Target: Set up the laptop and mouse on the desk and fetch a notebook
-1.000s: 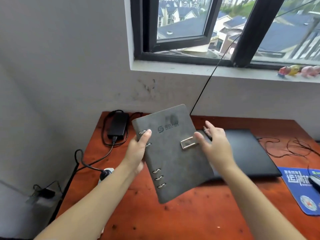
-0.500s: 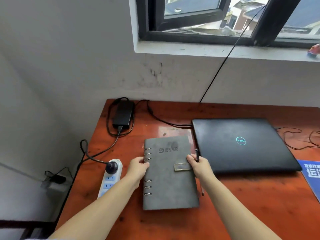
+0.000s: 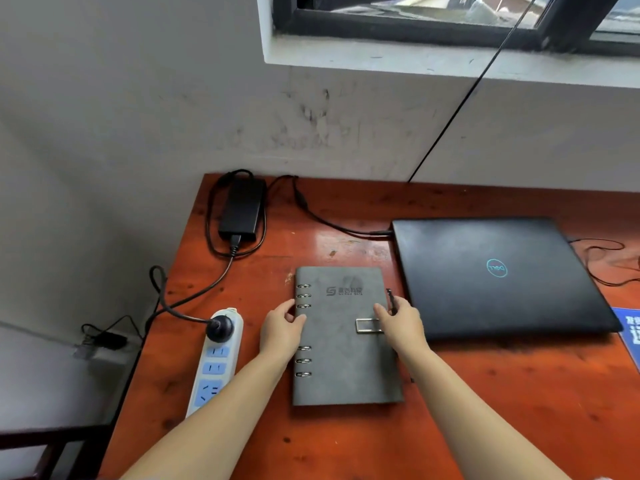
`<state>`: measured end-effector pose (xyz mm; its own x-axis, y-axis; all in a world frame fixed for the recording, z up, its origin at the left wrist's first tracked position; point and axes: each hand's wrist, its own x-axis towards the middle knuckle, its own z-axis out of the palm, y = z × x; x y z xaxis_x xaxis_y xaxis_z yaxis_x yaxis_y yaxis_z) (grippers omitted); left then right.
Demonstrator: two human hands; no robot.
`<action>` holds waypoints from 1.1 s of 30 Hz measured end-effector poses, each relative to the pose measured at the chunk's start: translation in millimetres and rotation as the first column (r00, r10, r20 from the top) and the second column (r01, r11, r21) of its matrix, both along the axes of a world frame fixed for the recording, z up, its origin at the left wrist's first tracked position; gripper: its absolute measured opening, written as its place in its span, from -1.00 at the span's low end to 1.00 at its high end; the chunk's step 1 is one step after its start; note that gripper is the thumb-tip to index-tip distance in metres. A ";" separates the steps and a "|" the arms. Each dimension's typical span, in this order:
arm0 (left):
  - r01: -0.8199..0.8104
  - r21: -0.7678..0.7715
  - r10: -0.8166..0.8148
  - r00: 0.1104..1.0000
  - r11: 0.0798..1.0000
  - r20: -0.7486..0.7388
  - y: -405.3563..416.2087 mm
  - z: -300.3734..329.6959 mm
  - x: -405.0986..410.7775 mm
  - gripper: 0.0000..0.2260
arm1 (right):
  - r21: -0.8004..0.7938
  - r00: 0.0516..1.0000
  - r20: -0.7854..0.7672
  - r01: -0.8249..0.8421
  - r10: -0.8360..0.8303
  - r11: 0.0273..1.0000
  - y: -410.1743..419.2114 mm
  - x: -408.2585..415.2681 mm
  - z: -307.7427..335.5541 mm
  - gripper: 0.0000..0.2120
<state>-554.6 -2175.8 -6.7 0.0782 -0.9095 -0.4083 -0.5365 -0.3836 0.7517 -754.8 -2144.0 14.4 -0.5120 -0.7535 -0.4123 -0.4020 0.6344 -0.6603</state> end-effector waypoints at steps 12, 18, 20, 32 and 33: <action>0.120 -0.013 -0.120 0.993 0.993 0.018 8.0 0.8 8.4 -0.55 | -0.115 0.932 -0.190 -0.333 0.308 0.936 1.9 76.6 18.8 -0.85; 0.165 -0.081 -0.164 0.986 0.983 0.019 16.3 -6.5 12.2 -0.51 | -0.150 0.920 -0.341 -0.254 0.191 0.956 9.1 98.8 -7.0 -0.78; 0.164 -0.081 -0.163 0.987 0.983 0.013 15.1 -7.1 11.5 -0.51 | -0.165 0.917 -0.360 -0.247 0.175 0.955 8.5 98.7 -9.9 -0.78; 0.196 -0.059 -0.200 0.977 0.979 -0.078 12.6 4.7 13.7 -0.49 | -0.379 0.987 -0.160 -0.034 -0.030 0.925 23.1 37.8 43.7 -0.70; 0.182 -0.043 -0.186 0.975 0.982 -0.122 20.4 7.5 20.7 -0.49 | -0.411 0.984 -0.159 0.009 -0.081 0.912 31.1 19.6 64.9 -0.70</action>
